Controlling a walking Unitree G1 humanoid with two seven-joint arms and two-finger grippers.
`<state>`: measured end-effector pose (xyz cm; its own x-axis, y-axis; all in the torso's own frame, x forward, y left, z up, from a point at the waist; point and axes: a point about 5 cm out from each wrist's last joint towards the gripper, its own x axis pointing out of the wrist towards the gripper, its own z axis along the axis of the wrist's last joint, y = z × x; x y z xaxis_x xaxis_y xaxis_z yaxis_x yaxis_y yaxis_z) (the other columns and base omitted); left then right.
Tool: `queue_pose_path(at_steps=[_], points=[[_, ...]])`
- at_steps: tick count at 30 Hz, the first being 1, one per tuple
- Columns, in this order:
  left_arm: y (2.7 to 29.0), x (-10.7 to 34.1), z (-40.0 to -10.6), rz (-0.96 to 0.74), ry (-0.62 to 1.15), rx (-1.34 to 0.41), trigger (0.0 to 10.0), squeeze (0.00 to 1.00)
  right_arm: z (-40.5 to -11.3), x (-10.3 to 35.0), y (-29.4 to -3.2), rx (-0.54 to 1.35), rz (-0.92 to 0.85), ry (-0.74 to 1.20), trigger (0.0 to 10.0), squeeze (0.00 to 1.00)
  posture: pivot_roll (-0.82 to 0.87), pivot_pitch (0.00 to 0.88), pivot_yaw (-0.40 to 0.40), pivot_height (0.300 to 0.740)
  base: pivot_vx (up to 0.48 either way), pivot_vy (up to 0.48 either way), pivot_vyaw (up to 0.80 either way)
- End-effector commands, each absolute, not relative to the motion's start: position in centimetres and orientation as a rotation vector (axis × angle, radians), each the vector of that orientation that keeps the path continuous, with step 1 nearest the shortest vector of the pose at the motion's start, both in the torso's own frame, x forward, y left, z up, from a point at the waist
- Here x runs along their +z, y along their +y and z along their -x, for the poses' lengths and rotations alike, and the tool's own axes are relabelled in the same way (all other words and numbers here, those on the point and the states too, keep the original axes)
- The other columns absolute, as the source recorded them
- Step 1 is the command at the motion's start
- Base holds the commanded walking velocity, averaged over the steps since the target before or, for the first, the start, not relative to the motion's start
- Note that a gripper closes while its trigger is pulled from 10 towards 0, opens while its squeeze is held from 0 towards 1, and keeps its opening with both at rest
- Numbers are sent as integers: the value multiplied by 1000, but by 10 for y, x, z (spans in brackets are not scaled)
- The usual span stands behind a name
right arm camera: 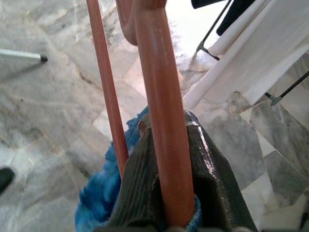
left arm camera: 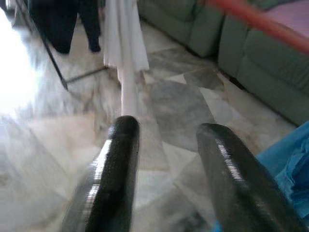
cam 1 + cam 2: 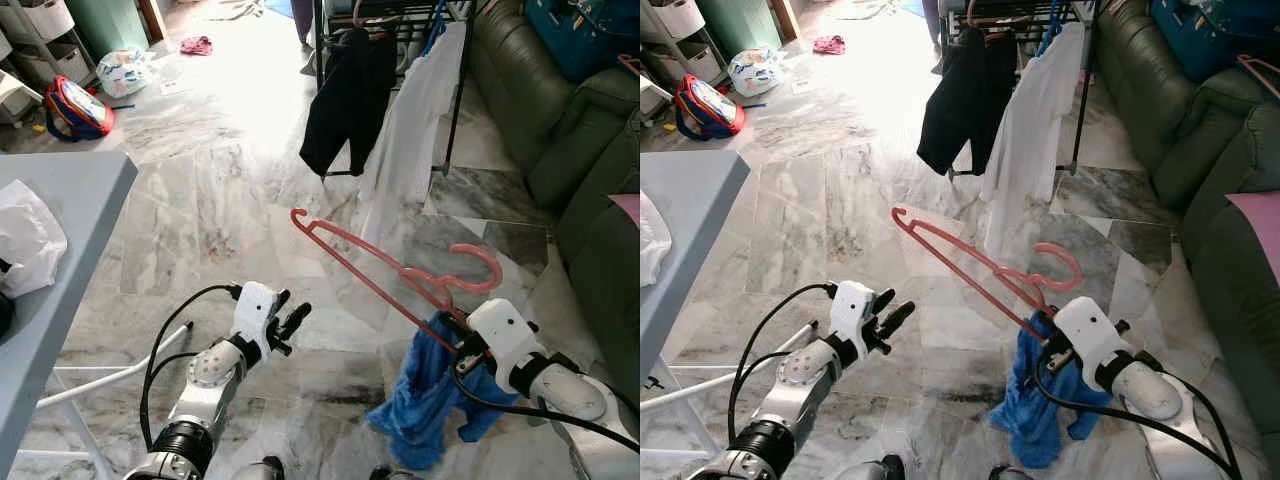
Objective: Hang hanger
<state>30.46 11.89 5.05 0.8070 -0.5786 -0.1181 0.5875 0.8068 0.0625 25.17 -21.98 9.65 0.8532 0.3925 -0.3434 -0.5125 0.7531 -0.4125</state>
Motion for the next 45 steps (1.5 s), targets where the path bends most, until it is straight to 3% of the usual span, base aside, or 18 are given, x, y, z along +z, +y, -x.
queue_pose_path(at_steps=[1, 14, 18, 24, 29, 39, 40, 41, 45], points=[[119, 51, -300, -146, 73, -678, 10000, 1000, -251, 97, -226, 521, 548, 256, 10000, 0, -46, 190, 71, 740, 0, 0, 0], [121, 48, -285, -278, 48, -804, 10000, 1000, -255, 94, -259, 476, 742, 360, 10000, 0, -50, 200, 82, 740, 0, 0, 0], [117, 49, -285, -309, 38, -827, 10000, 1000, -264, 98, -267, 523, 998, 360, 10000, 0, -56, 200, 90, 740, 0, 0, 0], [111, 51, -287, -333, 26, -841, 10000, 1000, -277, 102, -269, 615, 1236, 358, 10000, 0, -53, 200, 92, 740, 0, 0, 0], [109, 51, -286, -357, 15, -852, 10000, 1000, -282, 105, -267, 697, 1347, 318, 10000, 0, -40, 195, 88, 740, 0, 0, 0], [100, 48, -281, -396, 16, -928, 10000, 1000, -301, 120, -280, 637, 1462, 282, 10000, 0, -42, 196, 86, 740, 0, 0, 0], [99, 49, -282, -409, 14, -931, 10000, 86, -307, 126, -284, 574, 1499, 271, 10000, 0, -46, 195, 86, 740, 0, 0, 0], [99, 49, -282, -416, 12, -931, 10000, 0, -309, 128, -287, 545, 1526, 264, 10000, 0, -47, 194, 87, 740, 0, 0, 0], [97, 51, -288, -443, 3, -907, 10000, 0, -318, 140, -290, 436, 1571, 203, 10000, 0, -54, 195, 88, 740, 0, 0, 0]])
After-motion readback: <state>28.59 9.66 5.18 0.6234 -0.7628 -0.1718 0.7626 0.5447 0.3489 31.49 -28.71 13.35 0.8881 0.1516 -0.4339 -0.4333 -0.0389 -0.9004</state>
